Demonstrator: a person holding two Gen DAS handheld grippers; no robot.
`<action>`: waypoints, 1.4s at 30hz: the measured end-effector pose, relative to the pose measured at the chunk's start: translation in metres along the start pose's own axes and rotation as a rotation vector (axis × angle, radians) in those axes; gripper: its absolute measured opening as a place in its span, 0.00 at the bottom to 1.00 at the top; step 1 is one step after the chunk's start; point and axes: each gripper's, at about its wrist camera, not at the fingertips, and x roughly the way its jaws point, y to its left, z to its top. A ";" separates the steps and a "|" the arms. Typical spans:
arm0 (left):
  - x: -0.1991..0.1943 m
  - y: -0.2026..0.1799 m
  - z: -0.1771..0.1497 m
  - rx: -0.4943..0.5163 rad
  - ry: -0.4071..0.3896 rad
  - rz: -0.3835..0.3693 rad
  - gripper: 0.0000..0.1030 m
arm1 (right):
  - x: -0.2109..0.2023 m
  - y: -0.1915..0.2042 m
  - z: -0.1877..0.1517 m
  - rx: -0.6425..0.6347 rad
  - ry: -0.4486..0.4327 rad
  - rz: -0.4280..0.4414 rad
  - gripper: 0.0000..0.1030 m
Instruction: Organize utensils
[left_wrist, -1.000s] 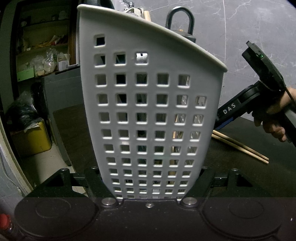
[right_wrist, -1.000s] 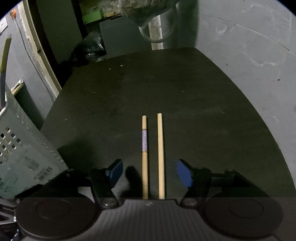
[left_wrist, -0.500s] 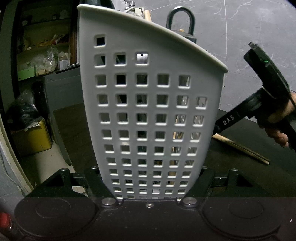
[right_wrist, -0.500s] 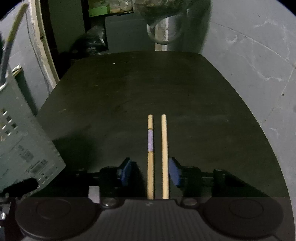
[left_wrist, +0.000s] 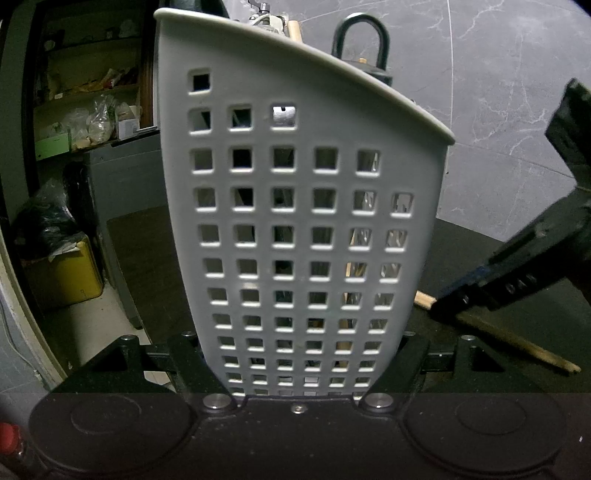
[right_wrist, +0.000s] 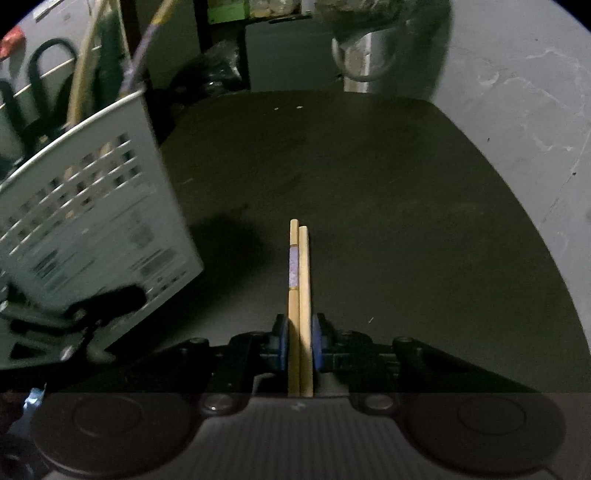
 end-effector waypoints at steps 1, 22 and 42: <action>0.000 0.000 0.000 0.000 -0.001 0.000 0.73 | -0.002 0.003 -0.003 -0.002 0.004 0.009 0.15; 0.000 -0.002 0.000 -0.002 -0.001 0.000 0.73 | 0.001 0.015 -0.006 0.003 0.012 0.025 0.24; 0.000 -0.001 0.000 -0.002 -0.002 0.000 0.73 | 0.000 0.017 -0.008 -0.026 0.007 0.016 0.22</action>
